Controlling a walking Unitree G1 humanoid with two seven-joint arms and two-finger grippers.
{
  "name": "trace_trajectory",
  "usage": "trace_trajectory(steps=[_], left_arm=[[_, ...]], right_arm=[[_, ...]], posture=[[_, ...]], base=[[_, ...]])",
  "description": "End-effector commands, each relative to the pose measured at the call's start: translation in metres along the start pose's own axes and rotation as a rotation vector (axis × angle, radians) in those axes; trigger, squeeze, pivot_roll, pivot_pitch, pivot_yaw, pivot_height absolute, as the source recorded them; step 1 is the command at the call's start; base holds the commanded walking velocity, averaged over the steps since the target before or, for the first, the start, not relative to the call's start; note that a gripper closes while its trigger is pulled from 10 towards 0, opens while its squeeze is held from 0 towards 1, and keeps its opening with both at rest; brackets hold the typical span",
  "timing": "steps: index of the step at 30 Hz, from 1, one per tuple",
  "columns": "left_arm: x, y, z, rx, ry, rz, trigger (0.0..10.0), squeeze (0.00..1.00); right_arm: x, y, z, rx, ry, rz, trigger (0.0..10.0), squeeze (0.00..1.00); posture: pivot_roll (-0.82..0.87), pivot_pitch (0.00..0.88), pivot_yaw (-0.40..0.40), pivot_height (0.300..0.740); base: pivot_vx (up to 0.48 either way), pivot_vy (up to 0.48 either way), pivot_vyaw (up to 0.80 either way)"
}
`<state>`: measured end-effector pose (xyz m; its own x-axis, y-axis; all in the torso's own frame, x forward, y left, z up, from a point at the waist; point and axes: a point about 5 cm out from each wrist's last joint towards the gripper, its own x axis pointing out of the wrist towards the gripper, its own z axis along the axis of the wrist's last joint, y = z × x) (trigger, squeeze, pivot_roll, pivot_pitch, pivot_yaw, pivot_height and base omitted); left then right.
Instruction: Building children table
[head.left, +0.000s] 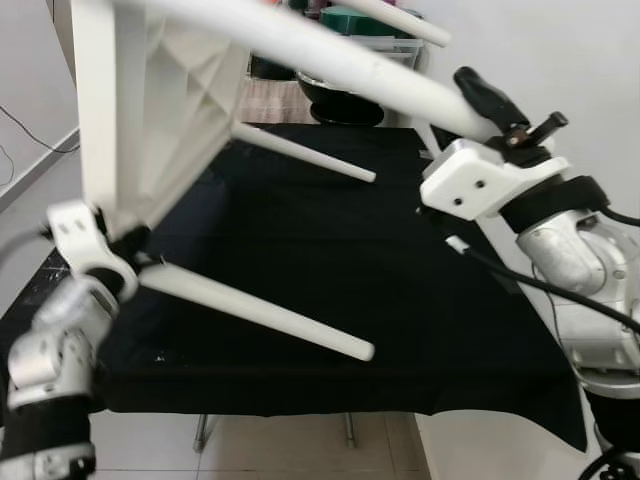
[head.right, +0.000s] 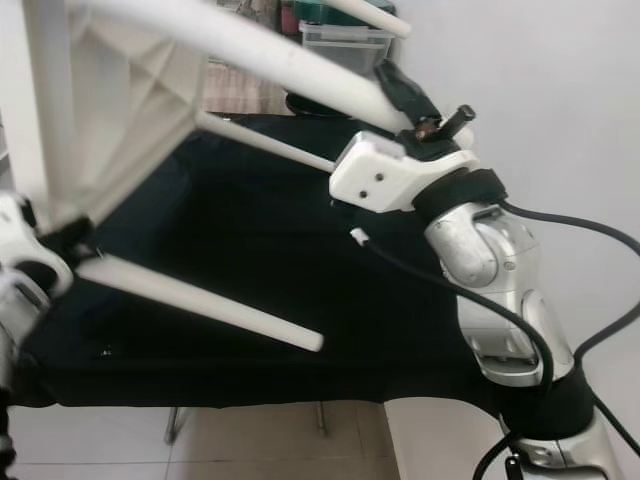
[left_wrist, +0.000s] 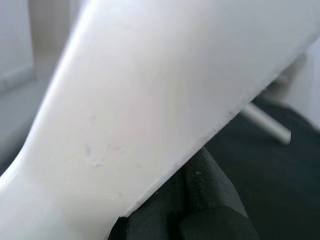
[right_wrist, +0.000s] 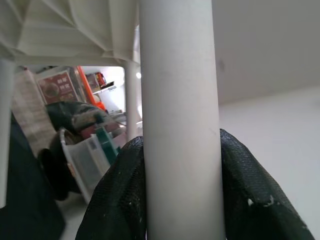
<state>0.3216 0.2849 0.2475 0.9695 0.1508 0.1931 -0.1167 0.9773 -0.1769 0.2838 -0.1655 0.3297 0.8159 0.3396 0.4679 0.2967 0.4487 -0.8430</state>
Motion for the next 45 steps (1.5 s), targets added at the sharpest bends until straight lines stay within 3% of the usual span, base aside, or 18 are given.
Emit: trace_trajectory(steps=[1, 3, 5, 7, 12, 16, 18, 21, 25, 27, 28, 29, 33, 34, 36, 37, 40, 45], left_arm=[[-0.004, 0.034, 0.058, 0.083, -0.211, 0.132, 10.0, 0.0], [0.002, 0.034, 0.114, 0.158, -0.34, 0.104, 10.0, 0.0], [0.003, 0.033, 0.13, 0.178, -0.376, 0.093, 10.0, 0.0], [0.006, 0.021, 0.161, 0.216, -0.446, 0.037, 10.0, 0.0], [0.009, 0.01, 0.18, 0.246, -0.483, -0.012, 10.0, 0.0], [0.02, -0.015, 0.195, 0.265, -0.494, -0.128, 10.0, 0.0], [0.026, -0.031, 0.186, 0.272, -0.466, -0.196, 10.0, 0.0], [0.029, -0.037, 0.182, 0.266, -0.449, -0.227, 10.0, 0.0], [0.034, -0.068, 0.135, 0.199, -0.308, -0.38, 10.0, 0.0], [0.03, -0.081, 0.113, 0.176, -0.253, -0.437, 10.0, 0.0], [0.03, -0.081, 0.113, 0.176, -0.253, -0.437, 10.0, 0.0], [0.027, -0.086, 0.101, 0.177, -0.226, -0.458, 10.0, 0.0], [0.014, -0.103, 0.06, 0.134, -0.133, -0.532, 10.0, 0.08], [0.01, -0.106, 0.053, 0.118, -0.118, -0.548, 10.0, 1.0], [0.008, -0.109, 0.049, 0.107, -0.109, -0.558, 10.0, 1.0], [0.005, -0.112, 0.043, 0.092, -0.095, -0.569, 10.0, 1.0], [0.001, -0.115, 0.036, 0.074, -0.079, -0.58, 10.0, 1.0], [-0.026, -0.118, -0.001, 0.038, 0.017, -0.575, 10.0, 1.0]], right_arm=[[-0.008, 0.016, -0.038, 0.074, 0.21, 0.055, 0.0, 0.0], [-0.011, 0.039, -0.051, 0.209, 0.317, 0.087, 0.0, 0.0], [-0.012, 0.048, -0.055, 0.247, 0.352, 0.105, 0.0, 0.0], [-0.017, 0.072, -0.065, 0.405, 0.469, 0.133, 0.0, 0.0], [-0.02, 0.093, -0.067, 0.519, 0.552, 0.17, 0.0, 0.0], [-0.012, 0.133, -0.049, 0.682, 0.623, 0.241, 0.0, 0.0], [-0.006, 0.156, -0.036, 0.781, 0.647, 0.285, 0.0, 0.0], [-0.004, 0.163, -0.032, 0.811, 0.657, 0.301, 0.0, 0.0], [0.006, 0.188, -0.049, 0.833, 0.753, 0.307, 0.0, 0.0], [0.007, 0.19, -0.058, 0.829, 0.787, 0.295, 2.8, 0.0], [0.007, 0.19, -0.058, 0.829, 0.787, 0.295, 2.8, 0.0], [0.007, 0.191, -0.063, 0.823, 0.804, 0.295, 10.0, 0.0], [0.006, 0.184, -0.076, 0.813, 0.834, 0.244, 10.0, 0.0], [0.006, 0.181, -0.078, 0.822, 0.828, 0.236, 10.0, 0.56], [0.006, 0.18, -0.079, 0.83, 0.825, 0.23, 10.0, 0.56], [0.005, 0.177, -0.081, 0.84, 0.824, 0.215, 10.0, 1.0], [0.002, 0.173, -0.084, 0.855, 0.815, 0.198, 10.0, 1.0], [-0.039, 0.166, -0.09, 0.903, 0.785, 0.174, 10.0, 1.0]], posture=[[-0.06, 0.026, -0.024, 0.74], [-0.04, 0.022, -0.022, 0.74], [-0.03, 0.022, -0.021, 0.74], [-0.01, 0.019, -0.013, 0.74], [0.01, 0.014, -0.011, 0.74], [0.02, 0.02, 0.004, 0.74], [0.03, 0.021, 0.005, 0.74], [0.03, 0.029, 0.003, 0.74], [0.04, 0.038, 0.006, 0.74], [0.04, 0.043, 0.007, 0.74], [0.04, 0.043, 0.007, 0.74], [0.04, 0.046, 0.006, 0.74], [0.03, 0.054, 0.001, 0.74], [0.03, 0.056, 0.0, 0.74], [0.03, 0.056, 0.0, 0.74], [0.03, 0.057, 0.001, 0.74], [0.02, 0.058, 0.001, 0.74], [0.0, 0.056, 0.0, 0.74]], base=[[0.0, 0.0, 0.0], [0.0, 0.0, 0.0], [0.0, 0.0, 0.0], [0.0, 0.0, 0.0], [0.0, 0.0, 0.0], [0.0, 0.0, 0.0], [0.0, 0.0, 0.0], [0.0, 0.0, 0.0], [0.0, 0.0, 0.0], [0.0, 0.0, 0.0], [0.0, 0.0, 0.0], [0.0, 0.0, 0.0], [0.0, 0.0, 0.0], [0.0, 0.0, 0.0], [0.0, 0.0, 0.0], [0.0, 0.0, 0.0], [0.0, 0.0, 0.0], [0.0, 0.0, 0.0]])
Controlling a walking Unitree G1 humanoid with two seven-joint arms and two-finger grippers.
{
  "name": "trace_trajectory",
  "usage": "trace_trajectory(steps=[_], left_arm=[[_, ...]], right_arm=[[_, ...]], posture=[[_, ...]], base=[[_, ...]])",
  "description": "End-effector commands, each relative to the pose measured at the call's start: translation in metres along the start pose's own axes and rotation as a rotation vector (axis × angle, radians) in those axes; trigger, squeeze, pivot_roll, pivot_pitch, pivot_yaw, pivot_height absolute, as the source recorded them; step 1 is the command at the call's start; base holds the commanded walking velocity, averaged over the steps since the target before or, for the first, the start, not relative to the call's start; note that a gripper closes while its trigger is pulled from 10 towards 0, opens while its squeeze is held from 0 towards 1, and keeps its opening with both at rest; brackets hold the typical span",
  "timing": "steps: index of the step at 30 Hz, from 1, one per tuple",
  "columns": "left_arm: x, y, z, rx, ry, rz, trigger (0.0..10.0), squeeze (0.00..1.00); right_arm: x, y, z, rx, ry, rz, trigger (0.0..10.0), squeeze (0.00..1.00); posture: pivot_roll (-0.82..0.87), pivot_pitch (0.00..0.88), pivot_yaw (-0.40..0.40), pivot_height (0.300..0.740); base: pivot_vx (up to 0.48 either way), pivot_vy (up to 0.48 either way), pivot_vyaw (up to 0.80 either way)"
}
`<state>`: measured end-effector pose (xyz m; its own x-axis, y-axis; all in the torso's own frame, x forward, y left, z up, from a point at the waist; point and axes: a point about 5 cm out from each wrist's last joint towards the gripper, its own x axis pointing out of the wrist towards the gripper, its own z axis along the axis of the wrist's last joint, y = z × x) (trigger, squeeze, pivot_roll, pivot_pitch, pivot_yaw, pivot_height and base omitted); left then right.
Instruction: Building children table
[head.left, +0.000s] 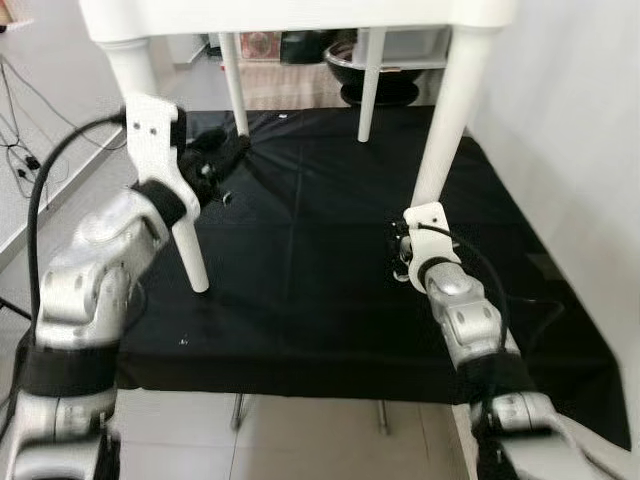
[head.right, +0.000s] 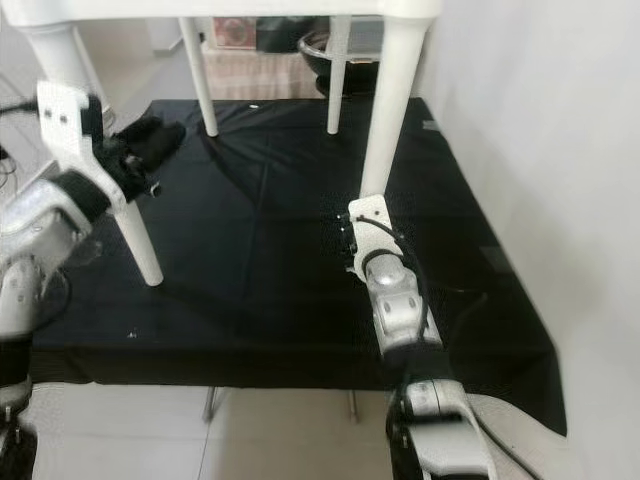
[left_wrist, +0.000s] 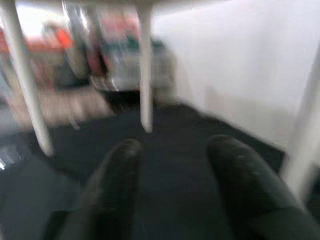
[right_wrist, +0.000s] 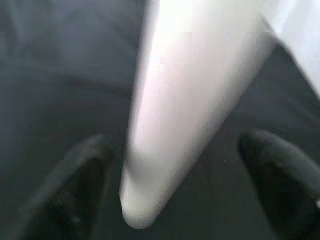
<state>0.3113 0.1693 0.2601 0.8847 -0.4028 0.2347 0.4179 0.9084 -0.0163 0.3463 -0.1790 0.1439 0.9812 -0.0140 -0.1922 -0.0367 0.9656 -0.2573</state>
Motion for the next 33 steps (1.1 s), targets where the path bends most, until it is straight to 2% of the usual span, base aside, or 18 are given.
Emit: trace_trajectory(steps=[1, 3, 4, 6, 8, 10, 12, 13, 14, 15, 16, 20, 21, 22, 23, 24, 31, 33], left_arm=[[0.001, -0.003, 0.002, 0.002, 0.003, -0.006, 10.0, 1.0], [-0.012, -0.008, -0.016, -0.006, 0.05, 0.016, 10.0, 1.0], [-0.012, -0.008, -0.016, -0.006, 0.05, 0.016, 10.0, 1.0], [-0.032, -0.016, -0.045, 0.025, 0.136, 0.067, 10.0, 1.0], [-0.039, -0.018, -0.053, 0.031, 0.163, 0.087, 10.0, 1.0], [-0.039, -0.018, -0.053, 0.031, 0.163, 0.087, 10.0, 1.0], [-0.053, -0.022, -0.074, 0.018, 0.226, 0.153, 10.0, 1.0], [-0.053, -0.022, -0.074, 0.018, 0.226, 0.153, 10.0, 1.0], [-0.059, -0.024, -0.084, 0.021, 0.261, 0.183, 10.0, 1.0], [-0.065, -0.026, -0.093, 0.022, 0.289, 0.214, 10.0, 0.89], [-0.07, -0.025, -0.1, 0.03, 0.315, 0.244, 10.0, 0.0], [-0.078, -0.02, -0.107, 0.01, 0.341, 0.33, 10.0, 0.0], [-0.087, -0.018, -0.11, 0.014, 0.346, 0.369, 10.0, 0.0], [-0.091, -0.02, -0.111, 0.05, 0.352, 0.368, 10.0, 0.0], [-0.094, -0.021, -0.111, 0.077, 0.357, 0.365, 10.0, 0.0], [-0.096, -0.022, -0.111, 0.099, 0.353, 0.375, 10.0, 0.0], [-0.097, -0.024, -0.111, 0.123, 0.33, 0.419, 10.0, 0.0], [-0.093, -0.024, -0.112, 0.156, 0.327, 0.408, 10.0, 0.0]], right_arm=[[-0.001, -0.001, 0.004, 0.012, -0.009, 0.011, 10.0, 1.0], [-0.023, -0.005, -0.009, 0.041, -0.023, 0.016, 10.0, 1.0], [-0.023, -0.005, -0.009, 0.041, -0.023, 0.016, 10.0, 1.0], [-0.051, -0.006, -0.015, 0.07, -0.08, 0.024, 10.0, 1.0], [-0.059, -0.006, -0.016, 0.076, -0.101, 0.028, 10.0, 1.0], [-0.059, -0.006, -0.016, 0.076, -0.101, 0.028, 10.0, 1.0], [-0.071, 0.002, -0.017, 0.057, -0.149, 0.056, 10.0, 1.0], [-0.071, 0.002, -0.017, 0.057, -0.149, 0.056, 10.0, 1.0], [-0.074, 0.006, -0.018, 0.044, -0.166, 0.064, 10.0, 1.0], [-0.075, 0.009, -0.018, 0.022, -0.182, 0.076, 10.0, 1.0], [-0.073, 0.013, -0.018, 0.009, -0.188, 0.089, 10.0, 1.0], [-0.072, 0.024, -0.021, -0.021, -0.175, 0.128, 10.0, 1.0], [-0.074, 0.032, -0.028, -0.092, -0.126, 0.173, 10.0, 1.0], [-0.075, 0.032, -0.026, -0.102, -0.133, 0.175, 10.0, 0.77], [-0.075, 0.032, -0.024, -0.106, -0.14, 0.174, 10.0, 0.77], [-0.074, 0.031, -0.025, -0.097, -0.133, 0.177, 10.0, 0.0], [-0.07, 0.031, -0.026, -0.092, -0.125, 0.202, 10.0, 0.0], [-0.068, 0.032, -0.025, -0.1, -0.139, 0.215, 10.0, 0.0]], posture=[[0.0, 0.056, 0.0, 0.74], [-0.02, 0.056, 0.0, 0.74], [-0.02, 0.056, 0.0, 0.74], [-0.04, 0.046, -0.004, 0.74], [-0.04, 0.046, -0.004, 0.74], [-0.04, 0.046, -0.004, 0.74], [-0.06, 0.036, 0.006, 0.74], [-0.06, 0.036, 0.006, 0.74], [-0.06, 0.036, 0.006, 0.74], [-0.06, 0.03, 0.002, 0.74], [-0.05, 0.027, 0.003, 0.74], [-0.06, 0.024, 0.003, 0.74], [-0.07, 0.026, 0.005, 0.74], [-0.07, 0.026, 0.006, 0.74], [-0.07, 0.026, 0.006, 0.74], [-0.07, 0.028, 0.006, 0.74], [-0.07, 0.025, 0.004, 0.74], [-0.08, 0.025, 0.002, 0.74]], base=[[0.0, 0.0, 0.0], [0.0, 0.0, 0.0], [0.0, 0.0, 0.0], [0.0, 0.0, 0.0], [0.0, 0.0, 0.0], [0.0, 0.0, 0.0], [0.0, 0.0, 0.0], [0.0, 0.0, 0.0], [0.0, 0.0, 0.0], [0.0, 0.0, 0.0], [0.0, 0.0, 0.0], [0.0, 0.0, 0.0], [0.0, 0.0, 0.0], [0.0, 0.0, 0.0], [0.0, 0.0, 0.0], [0.0, 0.0, 0.0], [0.0, 0.0, 0.0], [0.0, 0.0, 0.0]])
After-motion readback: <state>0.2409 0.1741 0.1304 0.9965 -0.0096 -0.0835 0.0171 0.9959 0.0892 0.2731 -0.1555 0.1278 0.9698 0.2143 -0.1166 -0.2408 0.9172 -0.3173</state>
